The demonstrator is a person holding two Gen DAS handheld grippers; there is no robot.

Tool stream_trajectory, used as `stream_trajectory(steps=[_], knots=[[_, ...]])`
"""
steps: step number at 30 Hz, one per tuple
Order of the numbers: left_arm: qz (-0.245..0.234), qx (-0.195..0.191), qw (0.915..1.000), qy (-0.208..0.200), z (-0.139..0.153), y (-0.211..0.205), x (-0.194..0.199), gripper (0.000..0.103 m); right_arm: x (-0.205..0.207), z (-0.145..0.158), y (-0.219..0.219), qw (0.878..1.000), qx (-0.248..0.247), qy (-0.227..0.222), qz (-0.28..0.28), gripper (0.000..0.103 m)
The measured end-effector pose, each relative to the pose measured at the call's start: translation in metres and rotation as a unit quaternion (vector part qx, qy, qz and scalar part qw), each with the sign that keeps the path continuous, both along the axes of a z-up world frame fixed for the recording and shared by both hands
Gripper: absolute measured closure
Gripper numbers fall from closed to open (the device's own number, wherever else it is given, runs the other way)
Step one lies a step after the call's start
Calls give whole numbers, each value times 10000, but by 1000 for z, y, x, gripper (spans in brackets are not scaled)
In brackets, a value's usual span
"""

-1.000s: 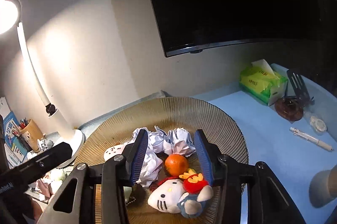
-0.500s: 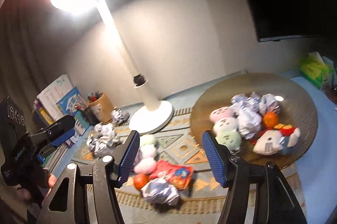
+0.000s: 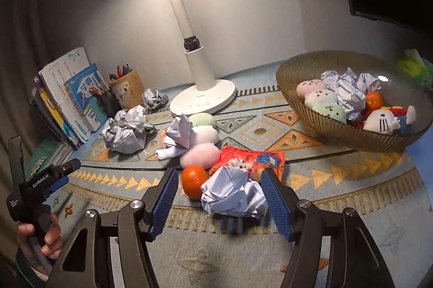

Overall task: Organize objects
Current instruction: 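Grasp the crumpled printed paper with both tools together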

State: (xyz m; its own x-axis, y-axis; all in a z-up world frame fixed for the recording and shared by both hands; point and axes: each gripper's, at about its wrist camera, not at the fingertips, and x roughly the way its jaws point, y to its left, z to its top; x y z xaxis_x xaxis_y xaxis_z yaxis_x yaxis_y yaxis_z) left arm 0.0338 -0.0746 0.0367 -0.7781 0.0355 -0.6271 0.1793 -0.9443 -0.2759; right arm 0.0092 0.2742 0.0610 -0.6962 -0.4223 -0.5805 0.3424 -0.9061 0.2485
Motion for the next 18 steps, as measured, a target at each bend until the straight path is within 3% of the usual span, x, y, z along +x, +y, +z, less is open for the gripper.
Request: stream_trajectory(steps=[2, 5, 8, 13, 18], knots=[[-245, -127, 9996, 36, 4, 15, 2, 2, -2, -6, 1, 9998, 45, -173, 31, 41], [-942, 361, 9948, -105, 9, 39, -10, 2, -5, -13, -2, 9984, 168, -460, 283, 40], [-1452, 587, 9876, -104, 22, 72, -30, 2, -7, -17, -5, 9975, 326, -546, 293, 40], [-1830, 577, 9803, -464, 19, 124, -78, 2, -18, -25, -5, 9958, 374, -820, 128, 40], [-1871, 860, 9752, -805, 2, 152, -114, 2, -27, -32, -3, 9935, 254, -1088, 204, 37]])
